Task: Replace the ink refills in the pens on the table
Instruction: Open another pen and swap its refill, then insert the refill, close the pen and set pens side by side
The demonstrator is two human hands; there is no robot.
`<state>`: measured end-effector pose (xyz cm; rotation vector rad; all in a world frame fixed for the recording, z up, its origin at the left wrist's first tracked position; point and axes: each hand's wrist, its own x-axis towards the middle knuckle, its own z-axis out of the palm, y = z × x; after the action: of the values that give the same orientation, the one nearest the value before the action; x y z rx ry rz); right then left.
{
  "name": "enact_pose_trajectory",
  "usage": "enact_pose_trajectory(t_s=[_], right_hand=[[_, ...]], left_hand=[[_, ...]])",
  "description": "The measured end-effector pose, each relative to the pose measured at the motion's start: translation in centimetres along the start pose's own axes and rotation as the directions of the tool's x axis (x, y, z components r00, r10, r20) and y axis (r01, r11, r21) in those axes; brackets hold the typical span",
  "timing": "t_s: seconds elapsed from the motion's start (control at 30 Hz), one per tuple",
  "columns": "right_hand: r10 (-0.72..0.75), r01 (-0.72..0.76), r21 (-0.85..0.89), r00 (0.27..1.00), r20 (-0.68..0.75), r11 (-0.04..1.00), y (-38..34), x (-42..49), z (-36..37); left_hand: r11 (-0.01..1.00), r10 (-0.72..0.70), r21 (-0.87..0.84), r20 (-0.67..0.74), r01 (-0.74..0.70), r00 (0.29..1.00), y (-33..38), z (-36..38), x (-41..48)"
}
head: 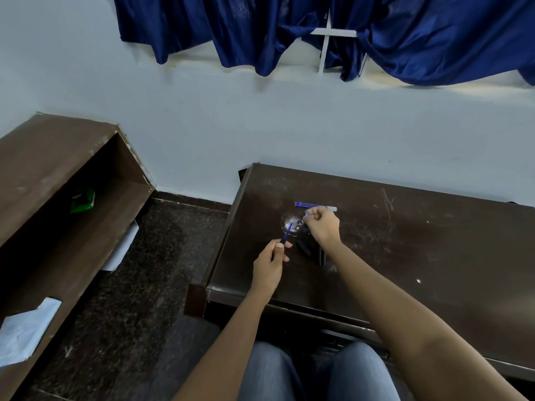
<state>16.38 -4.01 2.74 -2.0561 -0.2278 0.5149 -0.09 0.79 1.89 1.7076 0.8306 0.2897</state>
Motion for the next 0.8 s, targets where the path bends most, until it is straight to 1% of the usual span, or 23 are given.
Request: enact_pose_trajectory(t_s=[0.03,0.1,0.13,0.2,0.27,0.43,0.67,0.8], right_hand=[[0.032,-0.03,0.176,0.999,-0.011,0.984,-0.7,-0.3,-0.4],[0.067,-0.09,0.475,0.996,0.066,0.875,-2.2,-1.5,-1.4],[0.05,-0.115,0.569,0.991,0.128,0.814,-3.0,-2.1,-1.8],[-0.015,-0.147,0.678,0.974,0.227,0.72,-4.1,-3.3,-2.6],[-0.052,-0.177,0.721,0.958,0.283,0.669,-5.0,-4.6,-3.2],[-0.103,-0.179,0.736,0.942,0.32,0.653,-6.3,-7.2,-4.8],[-0.164,-0.128,0.763,0.941,0.295,0.634,-7.9,-10.6,-7.4],[-0.178,-0.083,0.758,0.95,0.256,0.647,-8.4,-12.2,-8.5]], left_hand=[[1.0,0.008,0.004,-0.008,-0.008,1.0,0.4,-0.1,-0.2],[1.0,0.025,0.018,-0.025,-0.024,0.999,1.3,-0.3,-0.7],[0.999,0.033,0.023,-0.033,-0.032,0.999,1.7,-0.3,-0.9],[0.998,0.051,0.029,-0.045,-0.05,0.998,2.6,-0.4,-1.4],[0.997,0.07,0.037,-0.056,-0.068,0.996,3.5,-0.4,-2.0],[0.993,0.117,0.014,-0.086,-0.116,0.989,5.6,-0.7,-3.7],[0.992,0.125,-0.012,-0.092,-0.127,0.988,7.7,-1.3,-6.4],[0.989,0.146,-0.02,-0.078,-0.148,0.986,8.7,-1.4,-8.0]])
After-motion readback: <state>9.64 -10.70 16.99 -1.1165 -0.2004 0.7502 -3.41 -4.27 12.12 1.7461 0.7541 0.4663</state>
